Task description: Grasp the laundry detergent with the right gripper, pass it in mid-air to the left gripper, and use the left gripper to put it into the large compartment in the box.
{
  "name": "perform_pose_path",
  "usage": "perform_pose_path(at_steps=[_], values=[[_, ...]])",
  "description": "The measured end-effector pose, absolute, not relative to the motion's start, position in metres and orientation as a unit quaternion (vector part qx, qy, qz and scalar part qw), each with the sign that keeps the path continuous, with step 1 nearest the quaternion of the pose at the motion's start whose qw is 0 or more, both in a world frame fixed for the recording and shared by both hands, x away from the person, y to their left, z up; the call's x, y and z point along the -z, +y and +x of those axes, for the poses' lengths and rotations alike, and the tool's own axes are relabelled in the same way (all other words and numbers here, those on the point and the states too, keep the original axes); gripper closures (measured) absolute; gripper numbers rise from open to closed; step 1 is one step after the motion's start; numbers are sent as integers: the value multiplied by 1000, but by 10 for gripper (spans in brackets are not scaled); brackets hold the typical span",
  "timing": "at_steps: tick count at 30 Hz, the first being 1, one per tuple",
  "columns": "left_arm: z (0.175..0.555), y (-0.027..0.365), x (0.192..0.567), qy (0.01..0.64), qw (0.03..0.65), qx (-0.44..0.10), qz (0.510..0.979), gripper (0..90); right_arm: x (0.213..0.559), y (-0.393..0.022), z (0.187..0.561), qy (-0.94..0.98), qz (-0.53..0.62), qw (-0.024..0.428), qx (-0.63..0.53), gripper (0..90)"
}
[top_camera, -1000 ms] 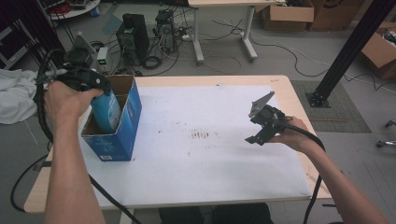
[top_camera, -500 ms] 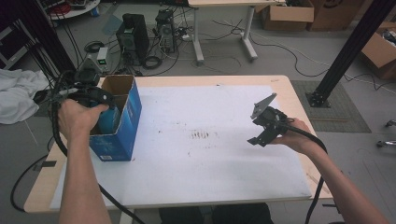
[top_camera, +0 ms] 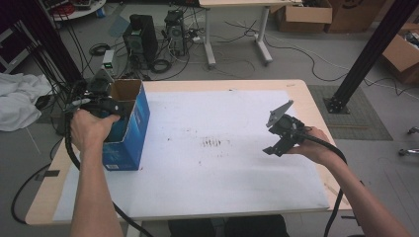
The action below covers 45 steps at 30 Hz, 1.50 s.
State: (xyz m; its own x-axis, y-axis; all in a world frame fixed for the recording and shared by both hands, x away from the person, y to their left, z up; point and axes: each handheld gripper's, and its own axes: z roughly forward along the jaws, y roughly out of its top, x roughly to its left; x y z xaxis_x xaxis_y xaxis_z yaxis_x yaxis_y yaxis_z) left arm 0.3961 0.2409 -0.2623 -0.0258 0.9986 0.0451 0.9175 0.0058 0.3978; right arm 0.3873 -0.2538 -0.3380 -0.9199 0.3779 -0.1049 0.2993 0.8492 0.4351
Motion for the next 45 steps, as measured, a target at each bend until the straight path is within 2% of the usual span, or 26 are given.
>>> perform_pose_path(at_steps=[17, 45], values=[[401, 239, 282, 701, 116, -164, 684, 381, 343, -256, 385, 957, 180, 92, -206, 207], [397, 243, 284, 707, 131, -167, 675, 372, 347, -250, 386, 959, 180, 89, -201, 208]])
